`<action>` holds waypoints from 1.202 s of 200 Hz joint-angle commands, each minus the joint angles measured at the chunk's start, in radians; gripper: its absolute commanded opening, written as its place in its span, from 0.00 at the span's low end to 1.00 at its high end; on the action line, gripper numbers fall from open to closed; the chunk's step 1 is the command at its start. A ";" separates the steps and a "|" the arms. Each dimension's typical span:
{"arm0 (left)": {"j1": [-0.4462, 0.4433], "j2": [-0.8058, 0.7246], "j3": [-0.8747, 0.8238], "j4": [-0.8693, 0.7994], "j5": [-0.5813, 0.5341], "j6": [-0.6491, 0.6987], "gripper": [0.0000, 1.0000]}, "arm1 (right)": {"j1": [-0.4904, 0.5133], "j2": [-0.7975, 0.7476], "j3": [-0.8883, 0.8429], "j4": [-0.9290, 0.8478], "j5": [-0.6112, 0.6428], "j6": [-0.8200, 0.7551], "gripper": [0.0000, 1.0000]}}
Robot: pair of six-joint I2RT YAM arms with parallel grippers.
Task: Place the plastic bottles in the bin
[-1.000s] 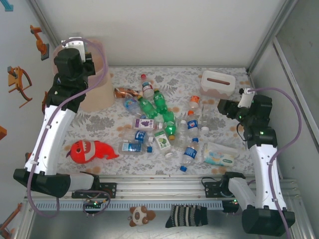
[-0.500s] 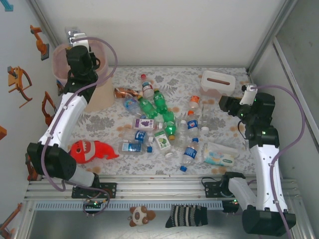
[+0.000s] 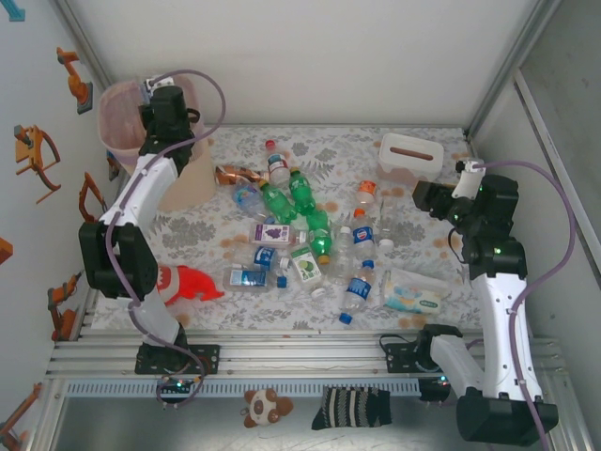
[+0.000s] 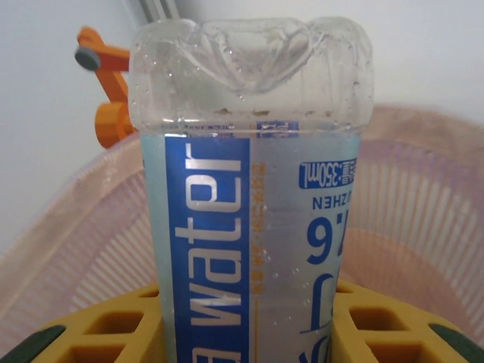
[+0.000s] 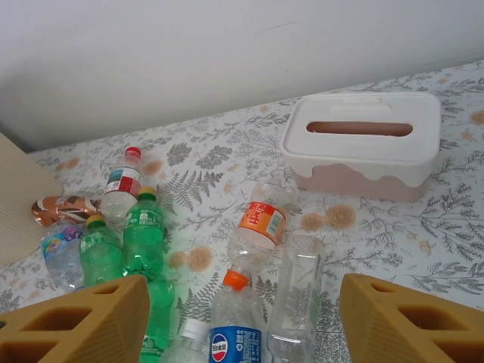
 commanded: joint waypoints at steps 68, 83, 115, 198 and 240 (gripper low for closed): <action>0.078 0.132 0.271 -0.398 0.177 -0.243 0.37 | 0.015 0.035 0.016 0.012 0.005 0.018 0.66; 0.085 0.159 0.313 -0.454 0.199 -0.265 0.37 | 0.016 0.043 0.014 0.019 0.003 0.023 0.66; 0.107 0.214 0.384 -0.559 0.234 -0.314 0.39 | 0.022 0.055 0.015 0.024 0.003 0.024 0.66; 0.170 0.401 0.626 -0.818 0.351 -0.381 0.40 | 0.034 0.075 0.003 0.042 0.005 0.023 0.66; 0.176 0.436 0.643 -0.845 0.378 -0.381 0.43 | 0.036 0.082 -0.001 0.047 0.007 0.021 0.66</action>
